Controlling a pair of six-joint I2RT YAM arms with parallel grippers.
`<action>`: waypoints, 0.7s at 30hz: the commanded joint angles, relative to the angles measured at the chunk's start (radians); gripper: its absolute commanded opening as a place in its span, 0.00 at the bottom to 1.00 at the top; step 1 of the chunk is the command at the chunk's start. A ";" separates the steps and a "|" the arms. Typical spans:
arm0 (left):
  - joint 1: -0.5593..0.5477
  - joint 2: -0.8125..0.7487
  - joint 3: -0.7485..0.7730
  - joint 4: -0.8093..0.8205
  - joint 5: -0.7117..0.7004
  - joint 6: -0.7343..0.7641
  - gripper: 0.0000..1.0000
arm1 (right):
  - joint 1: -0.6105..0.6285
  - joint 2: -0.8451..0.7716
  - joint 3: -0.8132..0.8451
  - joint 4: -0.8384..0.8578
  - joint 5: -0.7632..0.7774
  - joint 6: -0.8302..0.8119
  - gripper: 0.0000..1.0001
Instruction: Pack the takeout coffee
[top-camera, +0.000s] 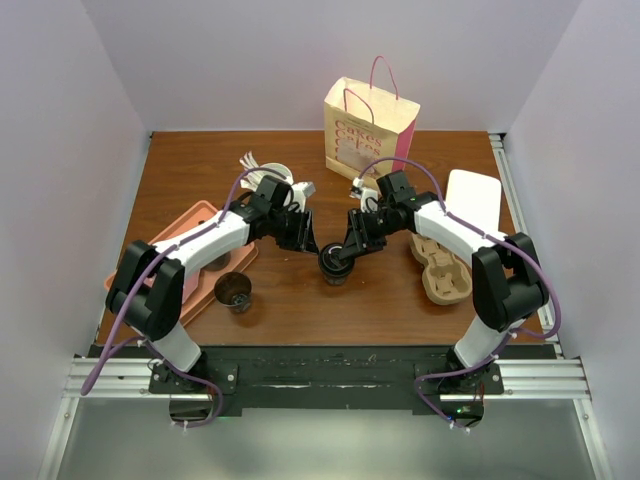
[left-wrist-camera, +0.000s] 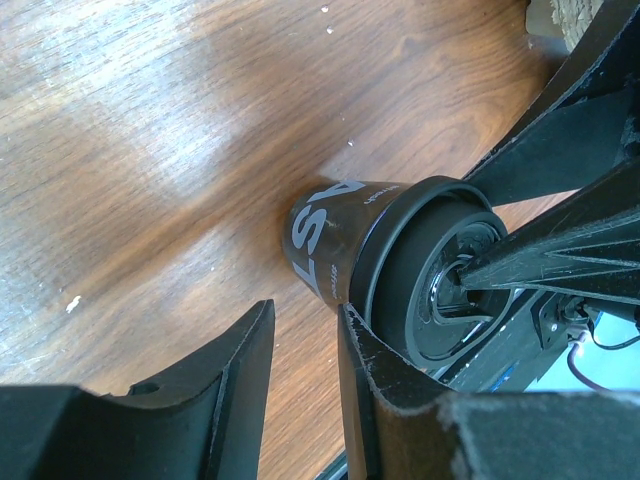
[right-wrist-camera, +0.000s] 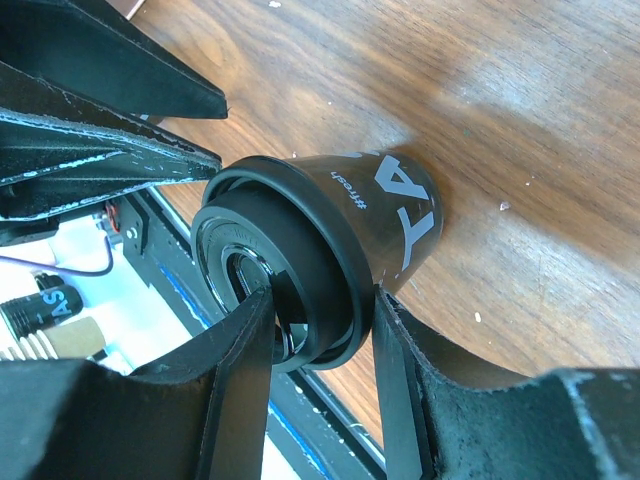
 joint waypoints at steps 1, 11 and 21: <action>-0.003 -0.016 0.033 0.022 0.040 0.023 0.37 | 0.006 0.022 0.014 -0.038 0.059 -0.052 0.35; -0.003 -0.037 0.050 0.018 0.070 0.017 0.38 | 0.004 0.034 0.036 -0.058 0.059 -0.071 0.35; -0.003 -0.030 0.070 -0.004 0.083 0.026 0.39 | 0.006 0.042 0.036 -0.051 0.059 -0.063 0.35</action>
